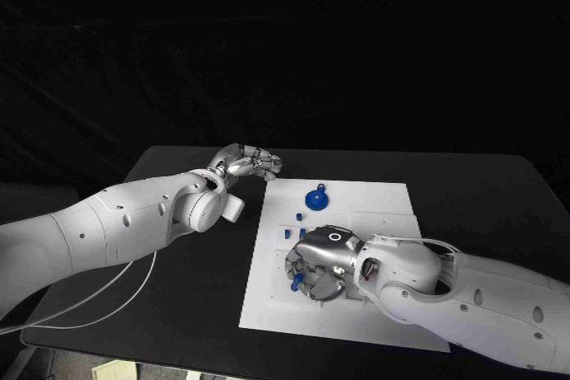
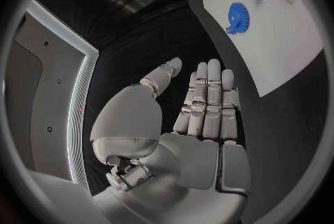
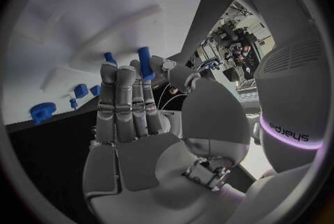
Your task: Assemble the parts on the task board
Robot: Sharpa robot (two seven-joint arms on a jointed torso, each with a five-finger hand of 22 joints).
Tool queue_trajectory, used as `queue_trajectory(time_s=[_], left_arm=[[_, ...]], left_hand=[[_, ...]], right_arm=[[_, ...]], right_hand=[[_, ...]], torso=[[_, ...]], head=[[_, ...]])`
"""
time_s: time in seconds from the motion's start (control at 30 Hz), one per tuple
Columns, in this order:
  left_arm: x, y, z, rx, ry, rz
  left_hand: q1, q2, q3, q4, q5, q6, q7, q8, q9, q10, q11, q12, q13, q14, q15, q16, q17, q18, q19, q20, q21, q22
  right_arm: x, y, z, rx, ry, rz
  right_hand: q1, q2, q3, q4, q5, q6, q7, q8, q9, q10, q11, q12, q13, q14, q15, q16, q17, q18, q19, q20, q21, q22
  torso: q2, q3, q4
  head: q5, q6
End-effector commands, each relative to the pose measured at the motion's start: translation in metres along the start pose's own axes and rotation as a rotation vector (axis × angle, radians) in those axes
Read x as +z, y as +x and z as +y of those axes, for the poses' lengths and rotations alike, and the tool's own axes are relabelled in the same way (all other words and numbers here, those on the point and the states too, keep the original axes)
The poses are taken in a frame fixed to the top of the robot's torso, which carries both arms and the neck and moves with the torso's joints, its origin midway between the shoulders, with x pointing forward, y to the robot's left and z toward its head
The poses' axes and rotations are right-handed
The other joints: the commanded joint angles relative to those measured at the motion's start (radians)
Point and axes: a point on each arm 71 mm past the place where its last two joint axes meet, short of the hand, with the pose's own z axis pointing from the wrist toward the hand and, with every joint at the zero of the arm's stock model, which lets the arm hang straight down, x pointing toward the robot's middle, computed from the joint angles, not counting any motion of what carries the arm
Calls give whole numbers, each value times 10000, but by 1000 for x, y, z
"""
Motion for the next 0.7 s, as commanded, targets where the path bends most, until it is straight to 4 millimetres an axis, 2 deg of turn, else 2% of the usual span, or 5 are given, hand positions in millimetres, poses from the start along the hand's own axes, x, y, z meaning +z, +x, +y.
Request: queue_trajectory(time_s=[0.03, 0.13, 0.3, 0.47, 0.7], left_arm=[[0, 2, -1, -89, 56, 123], [0, 2, -1, -92, 58, 134], [0, 2, -1, -90, 54, 126], [0, 1, -1, -86, 49, 114], [0, 1, -1, -89, 46, 122]], left_hand=[[-21, 104, -39, 11, 27, -63, 15, 55, -12, 4, 37, -46, -14, 67, 7, -56, 20, -50, 2, 60, -61, 11], [-21, 102, -39, 10, 27, -63, 15, 55, -12, 3, 37, -46, -15, 67, 7, -58, 23, -50, 2, 60, -62, 12], [-20, 101, -38, 8, 27, -64, 15, 56, -13, 3, 37, -47, -15, 67, 7, -62, 29, -49, 3, 60, -64, 14], [-19, 101, -38, 7, 27, -64, 15, 56, -13, 3, 37, -47, -15, 68, 7, -65, 33, -49, 3, 59, -65, 16], [-18, 99, -38, 5, 26, -64, 15, 56, -14, 4, 36, -47, -15, 68, 7, -69, 40, -49, 4, 59, -67, 18]], right_arm=[[2, 4, 4, -96, -116, 481], [3, 5, 6, 2, -223, 556], [3, 7, 7, 164, -318, 632], [4, 8, 7, 252, -354, 631], [4, 7, 8, 368, -371, 436]], right_hand=[[18, 80, -4, -75, 49, 60, 27, 62, 14, 101, -57, 8, 43, 3, -63, 29, 11, 159, -40, -40, 63, 195], [-232, 115, -404, -235, 996, 77, 22, 36, 57, 100, -78, -46, 80, -34, -26, 27, 55, 159, -147, -7, 146, 218], [-631, 121, -1841, -389, 2022, 66, 14, -19, 144, 96, -33, -165, 128, -94, -30, 6, 125, 159, -305, 9, 301, 201], [-751, 143, -2536, -398, 1966, 19, 20, -94, 153, 62, -7, -253, 129, -146, -10, -42, 133, 159, -398, 21, 337, 185], [-816, 121, -2990, -398, 1975, -23, 44, -176, 139, 23, 17, -338, 120, -182, 10, -94, 123, 159, -475, 37, 336, 164]], torso=[[1, 1, 0], [0, -6, -1], [-1, -3, 7], [3, -7, 5], [-1, 0, 2]], head=[[-11, -16], [-18, -20], [-17, -25], [-17, -47], [-9, -50]])
